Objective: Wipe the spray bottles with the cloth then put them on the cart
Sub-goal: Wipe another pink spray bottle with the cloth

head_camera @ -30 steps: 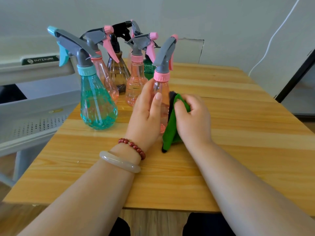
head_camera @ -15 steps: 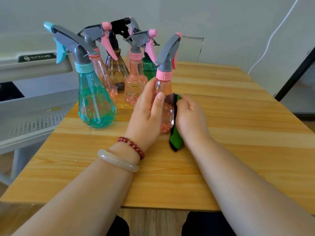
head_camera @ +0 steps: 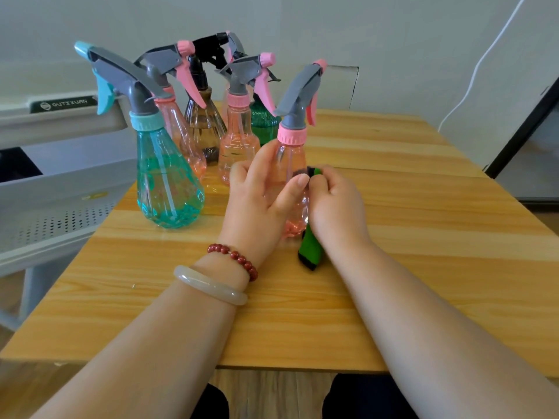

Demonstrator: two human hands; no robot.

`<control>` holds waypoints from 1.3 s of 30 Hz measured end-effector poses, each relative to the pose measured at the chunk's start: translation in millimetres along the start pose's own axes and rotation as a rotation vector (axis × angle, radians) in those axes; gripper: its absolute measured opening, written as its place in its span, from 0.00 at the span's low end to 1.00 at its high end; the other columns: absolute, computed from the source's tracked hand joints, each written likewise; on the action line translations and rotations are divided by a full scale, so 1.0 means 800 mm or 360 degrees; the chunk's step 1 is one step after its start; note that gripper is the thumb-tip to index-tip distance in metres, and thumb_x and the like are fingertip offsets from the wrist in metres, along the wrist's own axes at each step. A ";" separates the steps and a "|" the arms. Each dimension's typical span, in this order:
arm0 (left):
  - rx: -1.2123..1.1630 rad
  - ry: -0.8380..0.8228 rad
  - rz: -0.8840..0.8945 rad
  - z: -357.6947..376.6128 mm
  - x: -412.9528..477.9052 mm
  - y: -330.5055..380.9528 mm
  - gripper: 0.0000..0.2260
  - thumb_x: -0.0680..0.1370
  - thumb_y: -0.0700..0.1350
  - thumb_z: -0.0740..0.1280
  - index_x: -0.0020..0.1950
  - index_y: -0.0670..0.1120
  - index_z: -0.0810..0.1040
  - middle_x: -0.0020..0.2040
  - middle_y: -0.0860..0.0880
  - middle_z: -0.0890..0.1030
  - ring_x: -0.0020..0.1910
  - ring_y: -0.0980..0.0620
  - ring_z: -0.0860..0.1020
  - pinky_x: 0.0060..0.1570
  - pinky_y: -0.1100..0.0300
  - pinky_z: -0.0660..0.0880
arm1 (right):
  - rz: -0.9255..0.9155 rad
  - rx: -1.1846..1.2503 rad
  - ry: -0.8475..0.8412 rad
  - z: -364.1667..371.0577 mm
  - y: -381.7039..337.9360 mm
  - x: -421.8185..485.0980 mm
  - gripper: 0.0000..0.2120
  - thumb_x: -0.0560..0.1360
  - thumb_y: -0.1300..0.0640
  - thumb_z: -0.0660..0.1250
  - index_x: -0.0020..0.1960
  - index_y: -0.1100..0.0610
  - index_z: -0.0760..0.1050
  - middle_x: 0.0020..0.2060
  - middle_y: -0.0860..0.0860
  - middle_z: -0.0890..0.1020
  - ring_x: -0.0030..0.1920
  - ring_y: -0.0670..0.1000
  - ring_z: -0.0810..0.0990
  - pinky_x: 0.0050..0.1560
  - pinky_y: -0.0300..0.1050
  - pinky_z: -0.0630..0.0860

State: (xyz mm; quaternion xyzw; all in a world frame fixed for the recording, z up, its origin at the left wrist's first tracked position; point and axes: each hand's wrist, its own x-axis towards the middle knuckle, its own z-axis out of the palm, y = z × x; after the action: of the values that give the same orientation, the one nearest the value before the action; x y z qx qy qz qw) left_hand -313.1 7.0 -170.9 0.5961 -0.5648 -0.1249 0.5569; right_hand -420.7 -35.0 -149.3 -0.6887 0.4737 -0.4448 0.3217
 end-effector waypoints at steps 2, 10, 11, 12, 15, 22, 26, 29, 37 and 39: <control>0.0011 0.0046 0.0089 -0.003 0.000 0.000 0.22 0.79 0.55 0.67 0.71 0.62 0.62 0.52 0.56 0.70 0.52 0.65 0.70 0.53 0.78 0.66 | -0.0043 0.0038 0.0081 0.000 -0.001 -0.001 0.11 0.80 0.60 0.58 0.48 0.48 0.76 0.37 0.42 0.79 0.37 0.43 0.76 0.33 0.29 0.68; -0.0250 -0.0031 0.0073 0.001 -0.006 0.006 0.13 0.80 0.51 0.55 0.64 0.54 0.66 0.52 0.58 0.79 0.50 0.66 0.77 0.51 0.66 0.75 | -0.0208 0.0859 0.0002 0.000 -0.011 -0.005 0.12 0.76 0.57 0.59 0.45 0.44 0.79 0.42 0.41 0.84 0.47 0.43 0.81 0.51 0.39 0.75; -0.0269 -0.0048 0.0070 0.002 -0.006 0.007 0.13 0.80 0.51 0.56 0.64 0.53 0.66 0.50 0.58 0.78 0.49 0.67 0.77 0.48 0.70 0.73 | -0.0212 0.0774 -0.0016 0.002 -0.010 -0.005 0.13 0.77 0.58 0.58 0.44 0.45 0.79 0.39 0.40 0.83 0.44 0.41 0.80 0.47 0.36 0.74; -0.0292 -0.0062 0.0069 0.002 -0.006 0.006 0.13 0.80 0.52 0.57 0.63 0.53 0.67 0.50 0.57 0.78 0.48 0.66 0.77 0.48 0.70 0.73 | -0.0194 0.0700 -0.0019 0.002 -0.010 -0.005 0.13 0.77 0.58 0.57 0.43 0.46 0.79 0.37 0.39 0.82 0.42 0.41 0.79 0.44 0.35 0.73; -0.0174 -0.0028 0.0106 0.005 -0.004 0.000 0.22 0.76 0.62 0.61 0.65 0.52 0.68 0.54 0.50 0.76 0.54 0.61 0.75 0.56 0.62 0.74 | -0.0041 0.0593 -0.0033 0.000 -0.006 -0.002 0.13 0.77 0.57 0.56 0.42 0.48 0.79 0.36 0.43 0.83 0.40 0.43 0.79 0.42 0.38 0.75; -0.0034 0.0086 0.0034 -0.001 -0.005 0.008 0.28 0.72 0.61 0.67 0.70 0.55 0.67 0.51 0.58 0.64 0.47 0.72 0.69 0.51 0.82 0.64 | 0.0148 0.1059 -0.0052 -0.012 -0.018 -0.008 0.12 0.77 0.63 0.59 0.44 0.54 0.80 0.34 0.51 0.77 0.32 0.46 0.73 0.32 0.38 0.69; -0.0043 0.0148 0.0087 -0.004 -0.003 0.005 0.24 0.74 0.55 0.72 0.67 0.57 0.67 0.52 0.55 0.72 0.49 0.67 0.73 0.52 0.77 0.67 | 0.0224 0.0810 0.0049 -0.006 -0.011 -0.003 0.10 0.73 0.58 0.61 0.40 0.64 0.77 0.33 0.53 0.71 0.32 0.47 0.68 0.32 0.43 0.63; -0.0104 0.0164 0.0025 -0.003 -0.002 0.002 0.21 0.75 0.52 0.73 0.62 0.54 0.68 0.57 0.47 0.77 0.54 0.54 0.78 0.50 0.75 0.70 | 0.0301 0.0565 0.0043 0.001 -0.005 0.001 0.13 0.71 0.55 0.60 0.43 0.60 0.81 0.33 0.55 0.77 0.35 0.51 0.73 0.35 0.44 0.66; -0.0156 0.0079 0.0001 0.001 -0.003 0.002 0.22 0.77 0.57 0.65 0.68 0.49 0.72 0.59 0.50 0.79 0.58 0.56 0.78 0.60 0.54 0.77 | -0.0134 0.1067 -0.0086 -0.003 -0.012 -0.008 0.19 0.76 0.63 0.59 0.42 0.43 0.82 0.38 0.40 0.84 0.42 0.41 0.81 0.44 0.36 0.76; -0.0208 0.0032 -0.0004 0.000 -0.003 0.004 0.16 0.81 0.50 0.65 0.68 0.49 0.71 0.58 0.50 0.80 0.56 0.57 0.79 0.58 0.54 0.78 | -0.0224 0.0835 -0.0072 -0.001 -0.007 -0.006 0.15 0.78 0.62 0.58 0.46 0.44 0.79 0.37 0.37 0.83 0.41 0.37 0.79 0.43 0.31 0.73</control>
State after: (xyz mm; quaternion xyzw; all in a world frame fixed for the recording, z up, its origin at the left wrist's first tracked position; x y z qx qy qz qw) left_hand -315.6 9.5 -169.6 0.5602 -0.5491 -0.1563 0.6001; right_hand -420.2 -28.5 -146.0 -0.6227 0.2860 -0.5580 0.4680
